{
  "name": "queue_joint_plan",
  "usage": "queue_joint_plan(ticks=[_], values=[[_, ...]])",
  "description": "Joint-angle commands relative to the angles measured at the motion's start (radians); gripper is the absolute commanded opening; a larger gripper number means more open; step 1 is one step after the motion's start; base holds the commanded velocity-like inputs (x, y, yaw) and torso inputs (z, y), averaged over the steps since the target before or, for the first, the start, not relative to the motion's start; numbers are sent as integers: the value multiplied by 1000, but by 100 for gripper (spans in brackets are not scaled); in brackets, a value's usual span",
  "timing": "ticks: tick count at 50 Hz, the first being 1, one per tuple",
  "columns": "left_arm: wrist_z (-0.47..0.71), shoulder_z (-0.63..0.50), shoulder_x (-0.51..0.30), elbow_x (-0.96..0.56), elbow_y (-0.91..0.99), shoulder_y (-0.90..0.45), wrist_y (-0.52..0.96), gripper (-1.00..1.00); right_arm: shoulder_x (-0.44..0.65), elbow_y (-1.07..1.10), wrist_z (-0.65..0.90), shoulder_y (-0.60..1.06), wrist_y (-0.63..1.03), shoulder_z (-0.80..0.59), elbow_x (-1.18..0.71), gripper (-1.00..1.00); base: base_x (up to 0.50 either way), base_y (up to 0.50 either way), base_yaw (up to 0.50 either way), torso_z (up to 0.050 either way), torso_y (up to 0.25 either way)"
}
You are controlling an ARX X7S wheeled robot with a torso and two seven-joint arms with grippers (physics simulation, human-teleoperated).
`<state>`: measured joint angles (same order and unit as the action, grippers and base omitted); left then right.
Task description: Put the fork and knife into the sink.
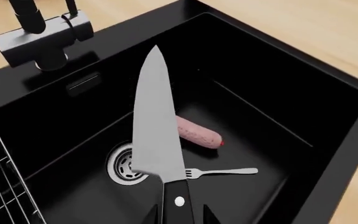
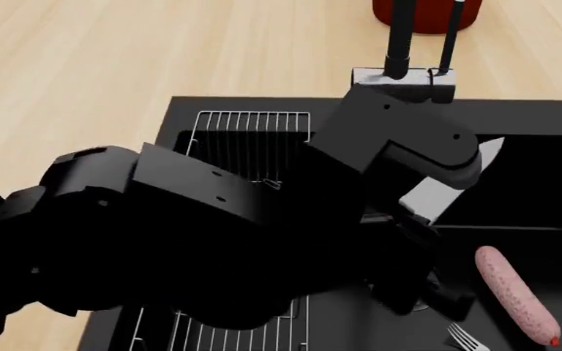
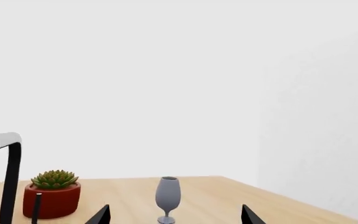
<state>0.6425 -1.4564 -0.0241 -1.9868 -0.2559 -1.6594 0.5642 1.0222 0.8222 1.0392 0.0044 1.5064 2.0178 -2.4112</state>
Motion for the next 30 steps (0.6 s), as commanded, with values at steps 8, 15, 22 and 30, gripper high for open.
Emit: queue_joint_plan(ticks=[8, 15, 22, 30], values=[[-86, -132, 24, -33, -68, -3, -58, -100, -44, -43, -71, -79, 54, 170, 21, 100, 0, 0, 0, 0, 0], [-87, -131, 24, -38, -36, 2, -58, -100, -74, -39, -178, -159, 60, 270, 102, 100, 0, 0, 0, 0, 0], [-103, -131, 24, -31, -20, 12, -55, -100, -122, -17, -325, -198, 58, 326, 214, 100, 0, 0, 0, 0, 0], [-109, -130, 24, -9, -10, 45, -35, -100, -171, 5, -480, -223, 57, 365, 354, 100, 0, 0, 0, 0, 0]])
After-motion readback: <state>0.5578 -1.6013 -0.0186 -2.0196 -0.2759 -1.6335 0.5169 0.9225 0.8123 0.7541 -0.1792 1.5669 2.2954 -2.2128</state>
